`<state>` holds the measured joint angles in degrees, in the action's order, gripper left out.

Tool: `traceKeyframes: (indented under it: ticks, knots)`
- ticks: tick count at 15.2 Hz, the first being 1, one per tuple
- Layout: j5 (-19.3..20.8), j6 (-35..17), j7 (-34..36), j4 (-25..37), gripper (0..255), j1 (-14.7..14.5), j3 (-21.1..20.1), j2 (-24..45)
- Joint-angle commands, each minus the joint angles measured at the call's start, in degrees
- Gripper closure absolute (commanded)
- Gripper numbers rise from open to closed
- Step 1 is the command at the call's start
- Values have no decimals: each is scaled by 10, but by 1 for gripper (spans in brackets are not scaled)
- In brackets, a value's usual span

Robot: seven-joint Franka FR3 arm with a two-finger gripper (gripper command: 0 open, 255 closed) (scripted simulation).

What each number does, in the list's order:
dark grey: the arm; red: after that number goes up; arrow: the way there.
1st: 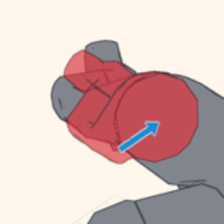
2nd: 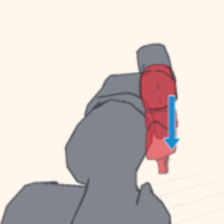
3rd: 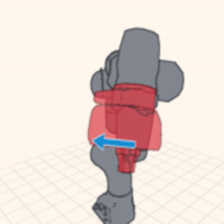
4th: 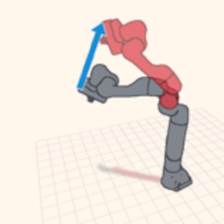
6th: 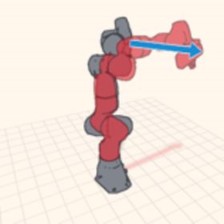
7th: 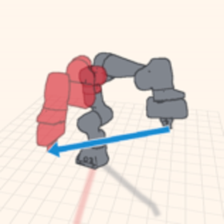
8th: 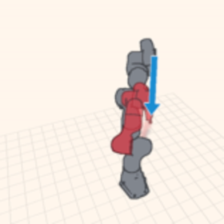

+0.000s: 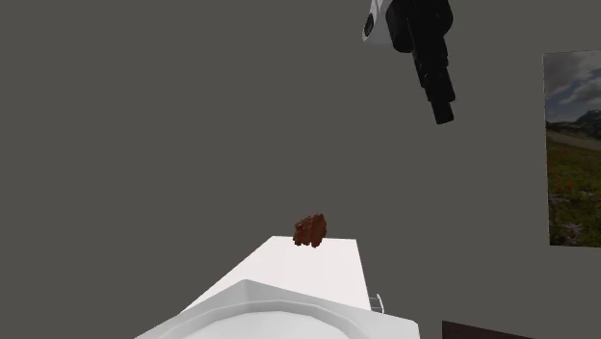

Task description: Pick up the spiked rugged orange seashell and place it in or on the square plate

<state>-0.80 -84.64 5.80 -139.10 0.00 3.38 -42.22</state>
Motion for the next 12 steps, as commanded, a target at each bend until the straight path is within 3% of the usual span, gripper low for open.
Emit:
traceKeyframes:
  ticks: [1, 12]
  knots:
    - [0, 0, 0, 0, 0, 0, 0, 0]
    - [-9, -241, 109, 1, 0, 55, 16, 161]
